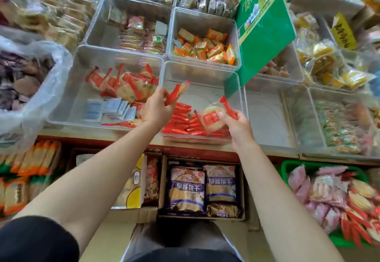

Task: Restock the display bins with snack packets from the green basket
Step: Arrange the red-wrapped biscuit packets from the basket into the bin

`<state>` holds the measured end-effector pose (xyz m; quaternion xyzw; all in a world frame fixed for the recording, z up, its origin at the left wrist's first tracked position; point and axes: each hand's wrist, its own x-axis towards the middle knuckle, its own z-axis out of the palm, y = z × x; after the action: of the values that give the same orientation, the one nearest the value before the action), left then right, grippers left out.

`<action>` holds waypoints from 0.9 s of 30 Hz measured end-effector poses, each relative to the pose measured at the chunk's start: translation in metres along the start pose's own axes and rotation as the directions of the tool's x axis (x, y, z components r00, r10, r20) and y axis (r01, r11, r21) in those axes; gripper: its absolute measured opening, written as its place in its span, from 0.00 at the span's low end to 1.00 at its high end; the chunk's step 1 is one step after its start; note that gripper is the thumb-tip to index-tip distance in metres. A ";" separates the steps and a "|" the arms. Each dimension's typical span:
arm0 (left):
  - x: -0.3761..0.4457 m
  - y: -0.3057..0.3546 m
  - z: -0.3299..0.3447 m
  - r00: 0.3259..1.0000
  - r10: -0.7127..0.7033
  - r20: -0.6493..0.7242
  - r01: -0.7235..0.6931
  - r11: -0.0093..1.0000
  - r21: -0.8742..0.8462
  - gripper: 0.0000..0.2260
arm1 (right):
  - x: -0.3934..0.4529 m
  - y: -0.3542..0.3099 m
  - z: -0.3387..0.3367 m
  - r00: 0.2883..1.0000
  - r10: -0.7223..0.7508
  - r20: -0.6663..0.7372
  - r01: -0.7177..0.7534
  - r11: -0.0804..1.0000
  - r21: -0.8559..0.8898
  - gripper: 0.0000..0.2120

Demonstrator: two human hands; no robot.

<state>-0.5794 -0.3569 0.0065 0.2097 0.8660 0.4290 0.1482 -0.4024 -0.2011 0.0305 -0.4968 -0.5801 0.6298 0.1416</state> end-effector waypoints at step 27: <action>0.044 -0.022 0.048 0.960 0.272 0.066 -0.274 0.861 0.428 0.04 | 0.130 -0.009 0.074 0.899 0.223 0.378 0.295 0.330 -0.897 0.18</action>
<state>-0.6014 -0.3147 -0.0433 0.3586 0.9008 0.2422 0.0371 -0.5252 -0.1441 -0.0338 -0.3171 -0.8623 0.2661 -0.2918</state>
